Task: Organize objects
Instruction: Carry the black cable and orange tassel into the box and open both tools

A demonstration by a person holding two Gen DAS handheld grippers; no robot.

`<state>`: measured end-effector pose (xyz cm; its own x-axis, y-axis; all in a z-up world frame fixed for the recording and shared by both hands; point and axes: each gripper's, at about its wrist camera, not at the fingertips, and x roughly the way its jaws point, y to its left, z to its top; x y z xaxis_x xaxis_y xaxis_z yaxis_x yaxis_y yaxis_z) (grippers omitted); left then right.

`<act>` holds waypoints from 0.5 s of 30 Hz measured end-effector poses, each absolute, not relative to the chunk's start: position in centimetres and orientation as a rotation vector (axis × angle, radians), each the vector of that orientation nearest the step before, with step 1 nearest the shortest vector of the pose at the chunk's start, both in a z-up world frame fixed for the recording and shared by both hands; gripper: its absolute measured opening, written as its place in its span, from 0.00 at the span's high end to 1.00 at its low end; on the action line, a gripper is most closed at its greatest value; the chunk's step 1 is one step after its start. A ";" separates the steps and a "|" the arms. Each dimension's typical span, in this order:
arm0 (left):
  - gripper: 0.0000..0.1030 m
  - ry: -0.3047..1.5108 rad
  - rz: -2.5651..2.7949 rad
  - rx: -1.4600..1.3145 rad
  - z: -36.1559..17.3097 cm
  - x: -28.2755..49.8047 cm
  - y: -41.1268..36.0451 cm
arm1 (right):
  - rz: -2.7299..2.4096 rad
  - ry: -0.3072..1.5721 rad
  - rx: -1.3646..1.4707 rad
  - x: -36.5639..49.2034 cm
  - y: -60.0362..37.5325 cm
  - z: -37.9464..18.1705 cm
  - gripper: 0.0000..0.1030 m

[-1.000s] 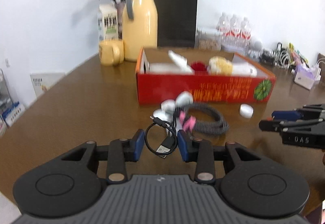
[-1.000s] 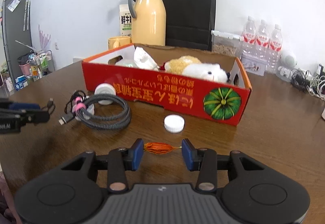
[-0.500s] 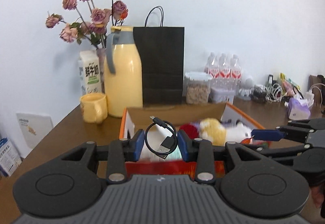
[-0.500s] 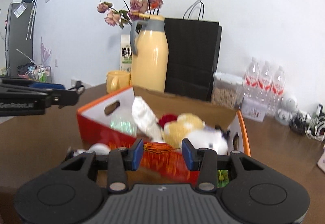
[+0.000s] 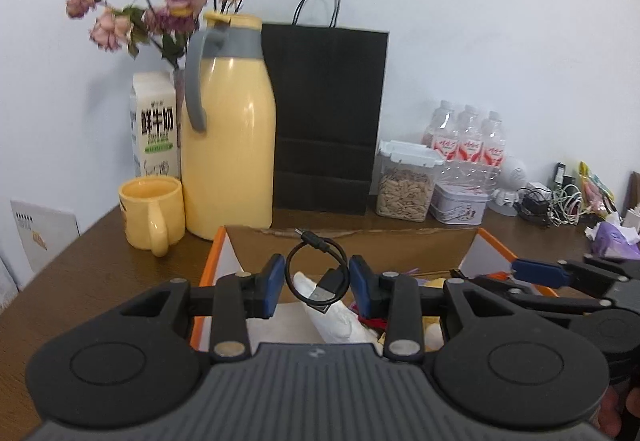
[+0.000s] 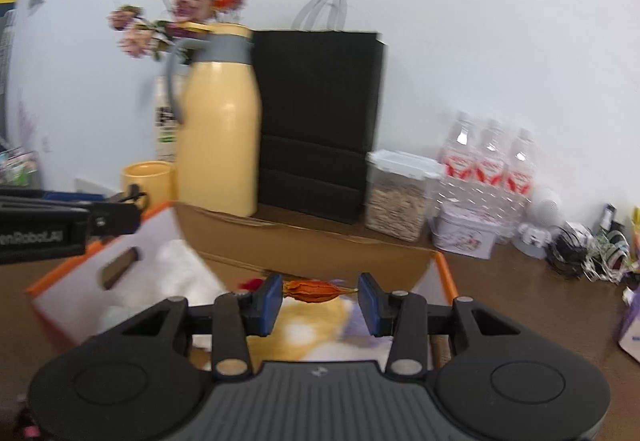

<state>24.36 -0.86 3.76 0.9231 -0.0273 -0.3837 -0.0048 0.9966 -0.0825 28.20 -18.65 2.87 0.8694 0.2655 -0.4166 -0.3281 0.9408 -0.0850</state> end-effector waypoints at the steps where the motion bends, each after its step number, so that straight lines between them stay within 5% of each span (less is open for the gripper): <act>1: 0.65 0.408 -0.018 -0.073 3.4 24.6 -0.9 | 0.308 0.423 -0.147 28.6 -18.9 2.5 0.61; 5: 0.63 0.429 -0.030 -0.071 2.4 25.2 -0.7 | 0.304 0.451 -0.132 29.4 -19.2 1.4 0.61; 8: 0.51 0.435 -0.012 -0.083 2.1 25.2 -0.3 | 0.296 0.440 -0.134 29.1 -19.2 1.2 0.61; 10: 0.22 0.417 -0.002 -0.089 2.3 24.9 -0.1 | 0.294 0.431 -0.126 28.9 -19.4 1.4 0.57; 13: 0.02 0.367 0.007 -0.087 2.7 23.9 -0.1 | 0.286 0.405 -0.121 27.9 -19.6 1.7 0.31; 15: 0.00 0.338 0.007 -0.094 2.9 23.4 -0.1 | 0.285 0.384 -0.117 27.3 -19.8 1.9 0.12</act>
